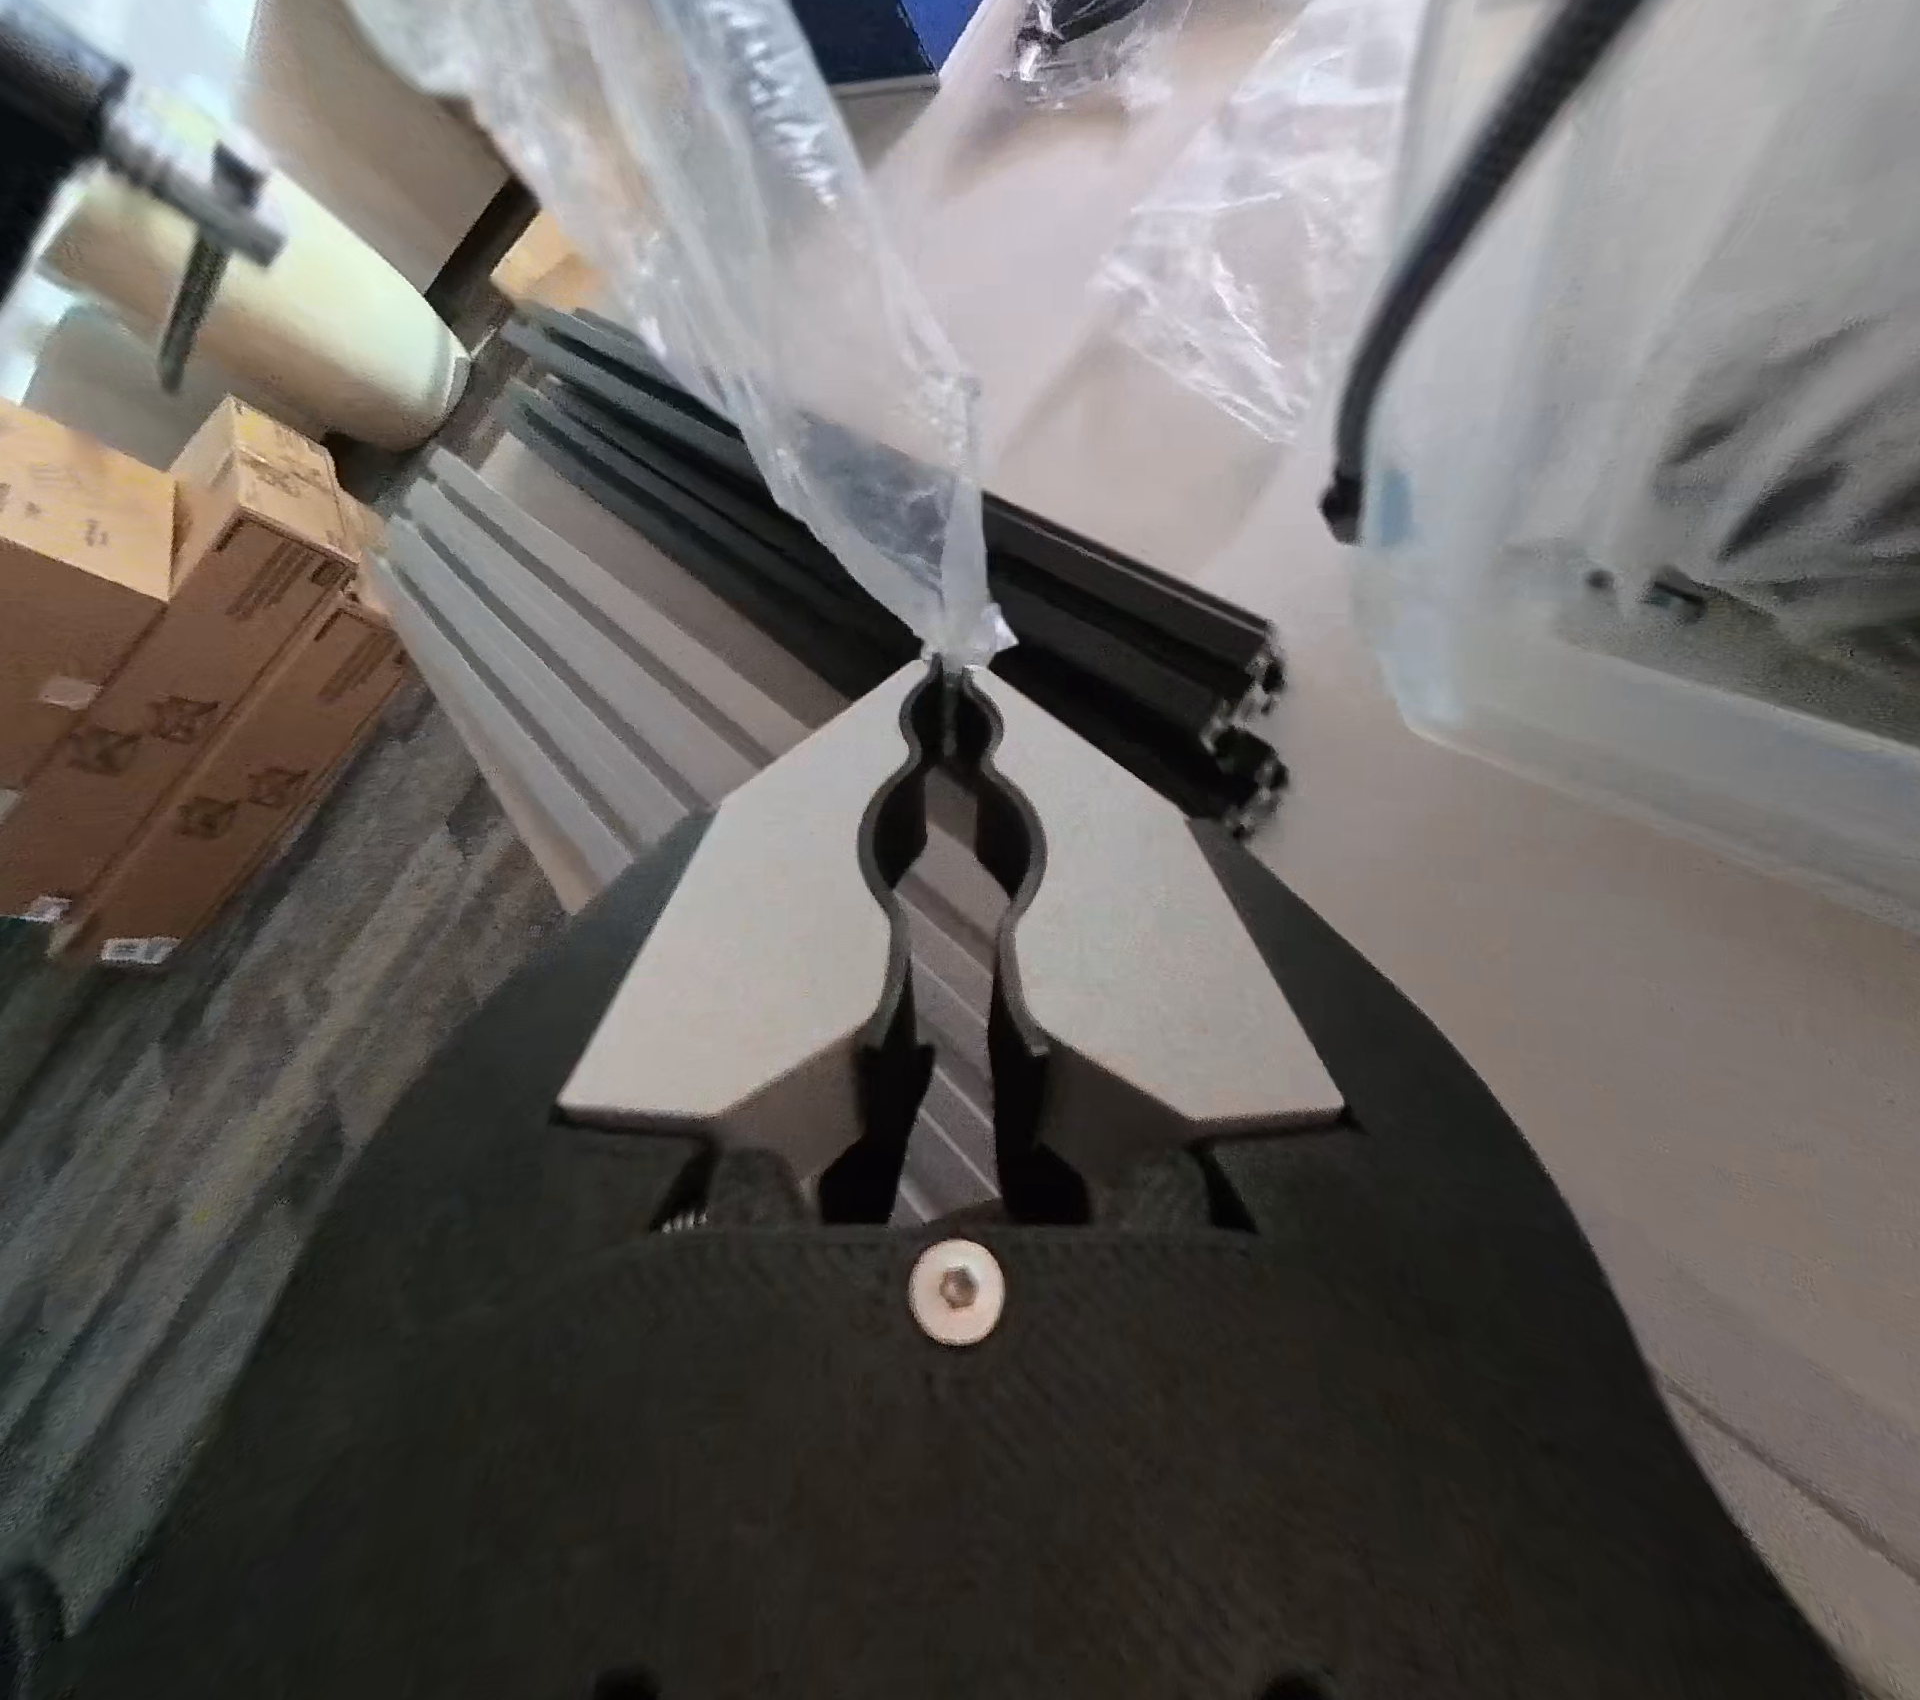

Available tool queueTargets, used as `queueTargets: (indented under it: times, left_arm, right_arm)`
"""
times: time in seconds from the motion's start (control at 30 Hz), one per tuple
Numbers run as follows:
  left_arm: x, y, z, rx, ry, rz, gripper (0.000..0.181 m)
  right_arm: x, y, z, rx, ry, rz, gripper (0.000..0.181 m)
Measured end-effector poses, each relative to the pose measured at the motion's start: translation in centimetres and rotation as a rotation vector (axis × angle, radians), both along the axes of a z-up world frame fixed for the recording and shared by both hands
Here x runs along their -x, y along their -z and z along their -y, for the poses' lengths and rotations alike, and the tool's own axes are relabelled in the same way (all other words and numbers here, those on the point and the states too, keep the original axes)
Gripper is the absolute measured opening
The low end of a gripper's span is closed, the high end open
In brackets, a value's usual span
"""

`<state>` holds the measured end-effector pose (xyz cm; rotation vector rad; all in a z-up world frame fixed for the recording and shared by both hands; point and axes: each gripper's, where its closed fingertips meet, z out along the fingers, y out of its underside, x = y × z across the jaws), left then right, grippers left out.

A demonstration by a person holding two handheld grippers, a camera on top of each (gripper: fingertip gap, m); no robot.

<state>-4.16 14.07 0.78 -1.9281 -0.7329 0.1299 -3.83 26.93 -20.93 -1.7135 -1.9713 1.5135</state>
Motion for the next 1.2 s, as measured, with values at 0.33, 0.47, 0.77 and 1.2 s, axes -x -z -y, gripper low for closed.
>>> queueTargets:
  times: [0.33, 0.47, 0.77, 1.2]
  left_arm:
    - [1.5, 2.9, 2.3, -0.062, -0.018, 0.059, 0.024]
    - [2.2, 3.5, 2.1, -0.080, -0.005, 0.068, 0.023]
    - [2.5, 3.8, 0.8, -0.122, 0.029, 0.064, 0.024]
    - [-4.3, 1.8, -6.8, -0.161, 0.311, 0.078, 0.024]
  right_arm:
    - [5.7, 1.1, 1.2, 0.140, 0.244, 0.038, 0.000]
    - [5.3, 2.3, 0.4, 0.069, 0.266, 0.058, 0.058]
    - [-1.1, 2.6, -2.3, -0.069, 0.264, -0.032, 0.105]
    - [-2.8, -15.5, 5.2, -0.174, -0.405, -0.586, 0.035]
